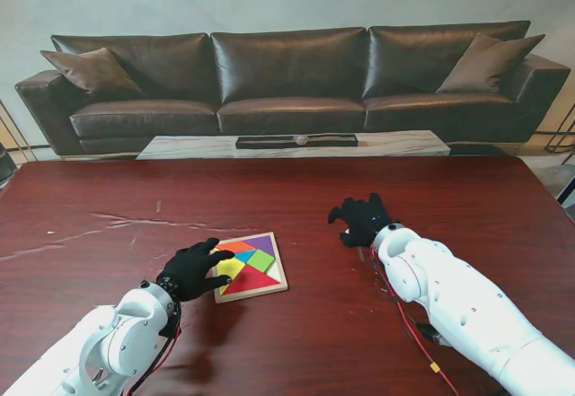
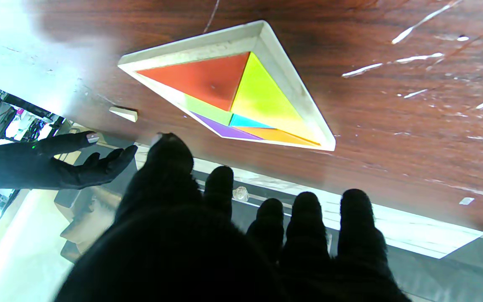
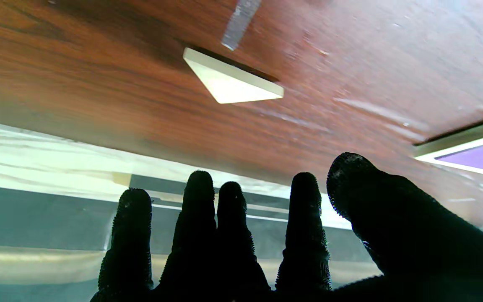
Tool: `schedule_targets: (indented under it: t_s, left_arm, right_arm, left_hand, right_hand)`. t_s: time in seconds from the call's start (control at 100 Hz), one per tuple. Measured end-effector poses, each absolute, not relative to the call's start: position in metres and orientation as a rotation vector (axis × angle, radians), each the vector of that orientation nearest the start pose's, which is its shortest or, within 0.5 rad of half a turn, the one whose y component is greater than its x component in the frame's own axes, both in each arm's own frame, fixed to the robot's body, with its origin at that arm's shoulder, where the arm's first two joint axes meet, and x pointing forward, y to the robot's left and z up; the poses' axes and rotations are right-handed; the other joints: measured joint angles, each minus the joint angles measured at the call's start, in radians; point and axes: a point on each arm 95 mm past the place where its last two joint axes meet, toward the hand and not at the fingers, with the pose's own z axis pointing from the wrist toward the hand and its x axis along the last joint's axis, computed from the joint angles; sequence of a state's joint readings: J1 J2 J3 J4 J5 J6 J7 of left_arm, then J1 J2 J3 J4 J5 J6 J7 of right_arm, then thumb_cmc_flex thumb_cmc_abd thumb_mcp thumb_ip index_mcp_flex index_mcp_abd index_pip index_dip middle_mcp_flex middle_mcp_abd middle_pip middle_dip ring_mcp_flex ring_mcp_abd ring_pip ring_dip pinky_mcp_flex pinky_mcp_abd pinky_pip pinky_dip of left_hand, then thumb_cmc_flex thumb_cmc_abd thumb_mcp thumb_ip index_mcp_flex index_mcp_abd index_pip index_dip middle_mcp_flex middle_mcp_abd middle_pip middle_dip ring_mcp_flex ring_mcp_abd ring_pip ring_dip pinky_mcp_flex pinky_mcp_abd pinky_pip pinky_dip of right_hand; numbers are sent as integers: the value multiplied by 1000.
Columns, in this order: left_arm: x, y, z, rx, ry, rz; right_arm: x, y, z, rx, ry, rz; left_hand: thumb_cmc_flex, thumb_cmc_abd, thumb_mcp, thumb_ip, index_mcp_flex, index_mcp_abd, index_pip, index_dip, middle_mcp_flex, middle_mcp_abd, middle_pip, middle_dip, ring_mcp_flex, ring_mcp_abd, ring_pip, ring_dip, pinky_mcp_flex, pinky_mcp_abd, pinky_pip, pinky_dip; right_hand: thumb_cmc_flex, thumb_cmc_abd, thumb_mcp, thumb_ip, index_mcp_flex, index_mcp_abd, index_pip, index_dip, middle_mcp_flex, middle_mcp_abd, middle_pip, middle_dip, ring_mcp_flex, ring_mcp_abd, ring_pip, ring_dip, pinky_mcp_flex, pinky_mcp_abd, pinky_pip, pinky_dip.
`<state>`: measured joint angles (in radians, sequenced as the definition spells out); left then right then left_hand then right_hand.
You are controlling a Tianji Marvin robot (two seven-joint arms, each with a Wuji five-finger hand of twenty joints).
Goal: Assemble the tangram pieces into a square
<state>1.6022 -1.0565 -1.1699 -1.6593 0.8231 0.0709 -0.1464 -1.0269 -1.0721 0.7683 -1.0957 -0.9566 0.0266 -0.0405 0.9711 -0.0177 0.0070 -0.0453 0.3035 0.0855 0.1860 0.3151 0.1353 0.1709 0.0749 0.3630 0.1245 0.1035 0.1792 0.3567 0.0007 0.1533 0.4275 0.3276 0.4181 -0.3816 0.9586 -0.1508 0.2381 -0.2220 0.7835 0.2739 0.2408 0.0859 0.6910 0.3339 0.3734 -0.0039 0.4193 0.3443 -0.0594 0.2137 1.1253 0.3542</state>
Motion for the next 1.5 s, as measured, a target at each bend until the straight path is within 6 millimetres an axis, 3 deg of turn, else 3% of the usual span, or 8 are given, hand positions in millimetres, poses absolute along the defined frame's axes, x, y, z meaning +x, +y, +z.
schedule_targets:
  t_s: [0.44, 0.54, 0.69, 0.88, 1.33, 1.5]
  left_arm:
    - [381, -10, -343, -1480, 1609, -1435]
    - [381, -10, -343, -1480, 1608, -1435]
    - [381, -9, -343, -1481, 1607, -1432]
    - [381, -9, -343, -1481, 1605, -1432]
    - [381, -9, -342, -1483, 1605, -1432]
    - [381, -9, -342, -1482, 1605, -1433]
  right_arm:
    - [525, -25, -360, 1090, 1687, 1130]
    - [527, -25, -364, 1095, 1689, 1125]
    - [530, -24, -369, 1127, 1680, 1128]
    - [533, -21, -375, 1122, 1687, 1121]
    - [539, -22, -385, 1158, 1661, 1118]
    - [539, -24, -392, 1184, 1651, 1111]
  left_hand:
    - [0, 0, 0, 0, 0, 0, 0, 0, 0, 0, 0, 0, 0, 0, 0, 0, 0, 0, 0, 0]
    - [0, 0, 0, 0, 0, 0, 0, 0, 0, 0, 0, 0, 0, 0, 0, 0, 0, 0, 0, 0]
    - [0, 0, 0, 0, 0, 0, 0, 0, 0, 0, 0, 0, 0, 0, 0, 0, 0, 0, 0, 0]
    - [0, 0, 0, 0, 0, 0, 0, 0, 0, 0, 0, 0, 0, 0, 0, 0, 0, 0, 0, 0]
    - [0, 0, 0, 0, 0, 0, 0, 0, 0, 0, 0, 0, 0, 0, 0, 0, 0, 0, 0, 0]
    - [0, 0, 0, 0, 0, 0, 0, 0, 0, 0, 0, 0, 0, 0, 0, 0, 0, 0, 0, 0]
  right_hand:
    - [0, -29, 12, -4, 2, -47, 0, 0, 63, -12, -53, -14, 43, 20, -37, -23, 36, 4, -2, -2]
    - [0, -39, 21, -5, 2, -59, 0, 0, 74, -10, -65, -16, 46, 24, -40, -24, 48, 4, -2, -2]
    - [0, -54, 31, -12, 2, -61, 0, 0, 87, 36, -94, -22, 65, 48, -50, -25, 50, 4, -2, -2]
    - [0, -79, 52, -12, 1, -63, 0, 0, 96, 57, -113, -30, 86, 59, -65, -38, 63, 4, -2, -2]
    - [-11, -142, 94, -24, -1, -71, 22, 0, 123, 44, -110, -32, 126, 72, -93, -51, 102, 8, -3, -2]
    - [-65, -164, 95, -33, -40, -59, 28, -6, 122, 43, -97, -32, 118, 83, -102, -52, 113, 11, -8, -2]
